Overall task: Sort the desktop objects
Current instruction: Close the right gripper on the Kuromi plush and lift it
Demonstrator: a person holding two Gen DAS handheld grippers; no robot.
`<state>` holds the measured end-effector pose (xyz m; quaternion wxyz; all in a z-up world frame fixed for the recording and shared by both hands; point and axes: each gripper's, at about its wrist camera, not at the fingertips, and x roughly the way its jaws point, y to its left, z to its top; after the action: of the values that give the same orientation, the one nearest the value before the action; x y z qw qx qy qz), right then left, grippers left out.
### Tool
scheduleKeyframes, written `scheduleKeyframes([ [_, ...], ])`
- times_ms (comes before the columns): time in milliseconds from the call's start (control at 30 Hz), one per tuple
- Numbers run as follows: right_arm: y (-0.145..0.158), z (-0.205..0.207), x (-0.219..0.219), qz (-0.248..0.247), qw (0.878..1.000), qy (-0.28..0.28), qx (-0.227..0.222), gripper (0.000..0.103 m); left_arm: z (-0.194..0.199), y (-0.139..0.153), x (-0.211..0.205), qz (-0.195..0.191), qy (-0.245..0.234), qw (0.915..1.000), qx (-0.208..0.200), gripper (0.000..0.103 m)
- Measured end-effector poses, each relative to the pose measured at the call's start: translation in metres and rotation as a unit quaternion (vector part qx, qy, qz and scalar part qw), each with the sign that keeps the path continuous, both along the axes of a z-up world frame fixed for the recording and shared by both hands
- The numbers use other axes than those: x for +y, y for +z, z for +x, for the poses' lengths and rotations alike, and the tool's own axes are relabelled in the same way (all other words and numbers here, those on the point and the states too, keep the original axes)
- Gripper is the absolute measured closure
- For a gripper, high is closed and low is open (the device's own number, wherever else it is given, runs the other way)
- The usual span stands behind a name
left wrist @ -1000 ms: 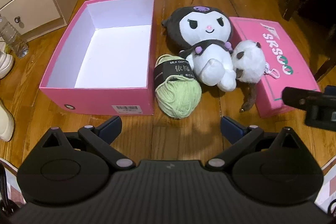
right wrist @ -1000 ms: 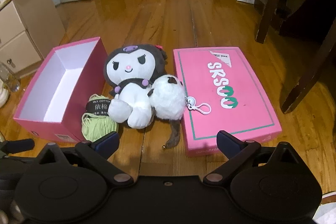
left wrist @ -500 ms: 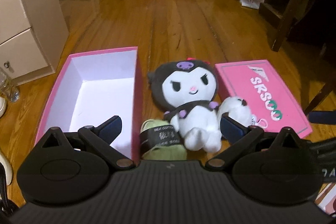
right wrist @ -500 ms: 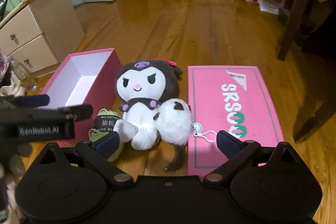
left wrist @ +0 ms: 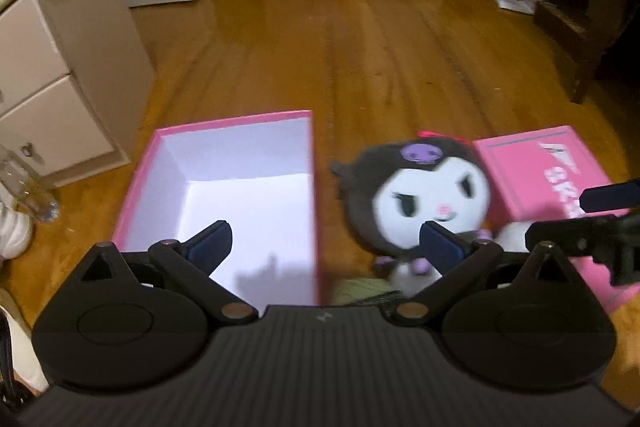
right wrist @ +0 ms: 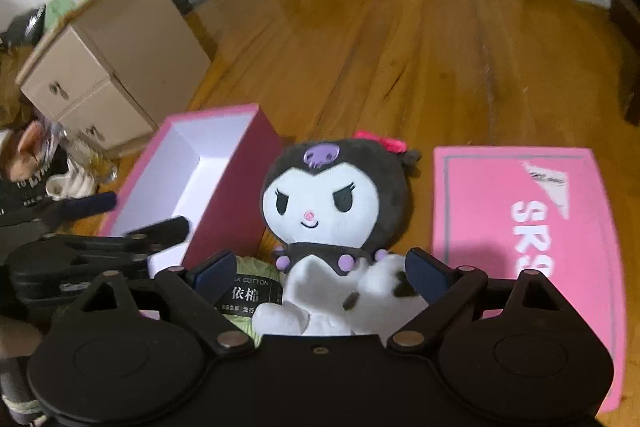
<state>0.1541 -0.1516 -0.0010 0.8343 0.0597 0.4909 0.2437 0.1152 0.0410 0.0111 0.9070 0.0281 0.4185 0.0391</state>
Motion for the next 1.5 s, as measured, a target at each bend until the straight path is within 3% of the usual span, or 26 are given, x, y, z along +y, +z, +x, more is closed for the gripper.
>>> scheduleKeyframes([
  [100, -0.015, 0.011, 0.023, -0.023, 0.999, 0.024, -0.007, 0.012, 0.003, -0.012, 0.014, -0.025, 0.011, 0.9996, 0.012, 0.001],
  [167, -0.021, 0.01, 0.034, -0.03, 0.997, 0.035, -0.055, 0.012, 0.003, -0.02, 0.023, -0.016, 0.035, 0.9993, 0.001, 0.001],
  [300, -0.043, 0.017, 0.047, -0.036, 0.998, 0.025, -0.049, 0.019, 0.003, -0.031, 0.034, 0.02, 0.055, 0.9983, 0.005, 0.001],
  [433, -0.065, 0.03, 0.057, -0.061, 0.998, 0.024, -0.011, 0.029, 0.003, -0.034, 0.036, -0.001, 0.039, 0.9992, 0.007, 0.001],
  [767, -0.076, 0.045, 0.068, -0.105, 0.994, 0.025, 0.031, 0.017, -0.007, -0.052, 0.041, -0.022, 0.033, 0.9989, 0.025, 0.001],
  [1000, -0.104, 0.062, 0.078, -0.121, 0.991, 0.012, 0.064, 0.006, -0.015, -0.048, 0.044, -0.026, 0.034, 0.9989, 0.019, 0.001],
  [1133, -0.114, 0.065, 0.075, -0.105, 0.992, 0.006, 0.074, 0.009, -0.018, -0.049, 0.045, -0.026, 0.038, 0.9986, 0.026, 0.001],
  [1233, -0.107, 0.059, 0.072, -0.095, 0.994, -0.005, 0.063, 0.016, -0.021, -0.048, 0.044, -0.027, 0.038, 0.9985, 0.03, 0.001],
  [1500, -0.096, 0.053, 0.068, -0.089, 0.994, -0.021, 0.052, 0.019, -0.024, -0.043, 0.041, -0.03, 0.037, 0.9987, 0.019, 0.001],
])
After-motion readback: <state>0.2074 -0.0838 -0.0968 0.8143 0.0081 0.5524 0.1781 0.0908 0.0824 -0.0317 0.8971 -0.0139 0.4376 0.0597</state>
